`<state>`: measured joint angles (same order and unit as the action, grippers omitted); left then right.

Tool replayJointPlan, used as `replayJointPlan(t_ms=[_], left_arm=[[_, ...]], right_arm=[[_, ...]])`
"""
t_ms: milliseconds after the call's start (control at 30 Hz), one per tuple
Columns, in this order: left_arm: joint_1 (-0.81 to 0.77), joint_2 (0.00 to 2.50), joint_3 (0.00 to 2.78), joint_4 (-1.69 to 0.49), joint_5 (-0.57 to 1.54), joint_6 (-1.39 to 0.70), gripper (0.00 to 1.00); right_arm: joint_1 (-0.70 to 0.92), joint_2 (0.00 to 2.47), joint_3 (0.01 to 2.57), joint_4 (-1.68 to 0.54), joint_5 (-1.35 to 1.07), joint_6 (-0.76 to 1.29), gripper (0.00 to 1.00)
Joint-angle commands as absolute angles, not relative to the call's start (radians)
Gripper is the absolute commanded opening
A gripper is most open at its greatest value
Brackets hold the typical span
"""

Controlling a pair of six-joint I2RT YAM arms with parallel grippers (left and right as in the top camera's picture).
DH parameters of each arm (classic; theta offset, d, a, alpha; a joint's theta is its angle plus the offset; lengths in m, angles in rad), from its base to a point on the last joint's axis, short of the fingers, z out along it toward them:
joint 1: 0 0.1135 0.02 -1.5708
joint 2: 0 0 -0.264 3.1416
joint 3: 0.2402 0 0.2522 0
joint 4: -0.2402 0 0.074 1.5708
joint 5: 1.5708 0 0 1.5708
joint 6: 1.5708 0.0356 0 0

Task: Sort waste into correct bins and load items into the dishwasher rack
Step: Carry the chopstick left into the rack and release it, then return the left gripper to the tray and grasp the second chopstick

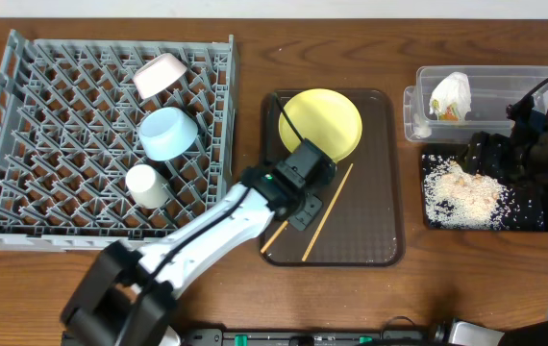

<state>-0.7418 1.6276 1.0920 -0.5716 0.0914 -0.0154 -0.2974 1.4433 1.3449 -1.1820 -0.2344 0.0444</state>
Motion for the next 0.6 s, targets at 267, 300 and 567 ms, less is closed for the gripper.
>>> replayJointPlan(t_ms=[267, 300, 567], left_arm=[[-0.422, 1.428, 1.086, -0.578, 0.025, -0.084, 0.06], [-0.393, 1.417, 1.086, -0.579, 0.025, -0.083, 0.06], [-0.262, 1.436, 1.084, -0.579, 0.024, -0.083, 0.07]], right_arm=[[-0.300, 1.440, 1.359, -1.182, -0.236, 0.036, 0.85], [-0.302, 1.440, 1.359, -1.182, -0.236, 0.036, 0.85], [-0.290, 1.442, 1.359, -1.181, -0.236, 0.036, 0.85]])
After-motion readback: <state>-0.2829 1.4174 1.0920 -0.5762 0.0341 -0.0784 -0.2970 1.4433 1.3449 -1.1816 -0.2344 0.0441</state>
